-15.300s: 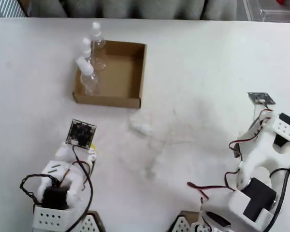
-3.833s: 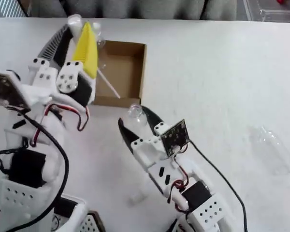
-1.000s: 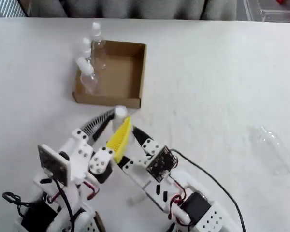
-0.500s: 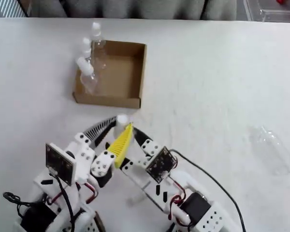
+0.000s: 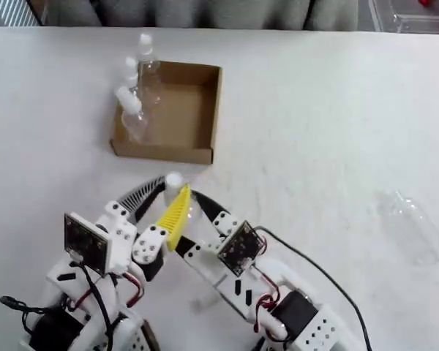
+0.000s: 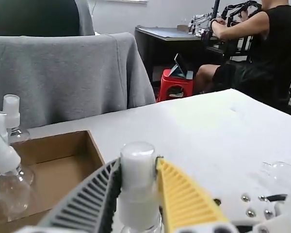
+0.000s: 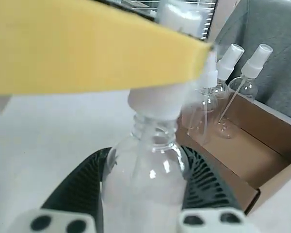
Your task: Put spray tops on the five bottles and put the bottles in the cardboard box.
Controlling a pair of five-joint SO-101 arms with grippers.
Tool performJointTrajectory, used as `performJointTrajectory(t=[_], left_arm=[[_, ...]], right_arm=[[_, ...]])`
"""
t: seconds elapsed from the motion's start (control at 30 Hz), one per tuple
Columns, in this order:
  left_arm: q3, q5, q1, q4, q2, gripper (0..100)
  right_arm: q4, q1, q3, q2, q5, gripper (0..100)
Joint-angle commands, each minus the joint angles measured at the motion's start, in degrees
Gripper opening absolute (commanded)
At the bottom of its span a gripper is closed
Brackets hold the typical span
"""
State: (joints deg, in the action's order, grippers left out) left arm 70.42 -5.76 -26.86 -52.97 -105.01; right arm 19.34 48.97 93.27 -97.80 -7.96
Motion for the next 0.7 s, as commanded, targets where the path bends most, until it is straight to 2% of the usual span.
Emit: performJointTrajectory(t=[0.0,0.2,0.4,0.47,0.67], left_arm=[[-0.5,-0.4,1.2,-1.8,0.0,3],[-0.5,-0.4,1.2,-1.8,0.0,5],[-0.5,-0.4,1.7,-4.0,0.0,29],[-0.5,-0.9,1.7,-4.7,0.0,35],[-4.3,-5.5,1.8,-7.6,0.0,37]], right_arm=[[0.0,-0.6,-1.1,-0.3,-0.5,1.6],[0.0,-0.6,-1.1,-0.3,-0.5,1.6],[0.0,-0.7,-1.1,-0.3,-0.5,1.6],[0.0,-0.7,-1.1,-0.3,-0.5,1.6],[-0.3,-2.7,-1.1,-0.3,-0.5,1.6]])
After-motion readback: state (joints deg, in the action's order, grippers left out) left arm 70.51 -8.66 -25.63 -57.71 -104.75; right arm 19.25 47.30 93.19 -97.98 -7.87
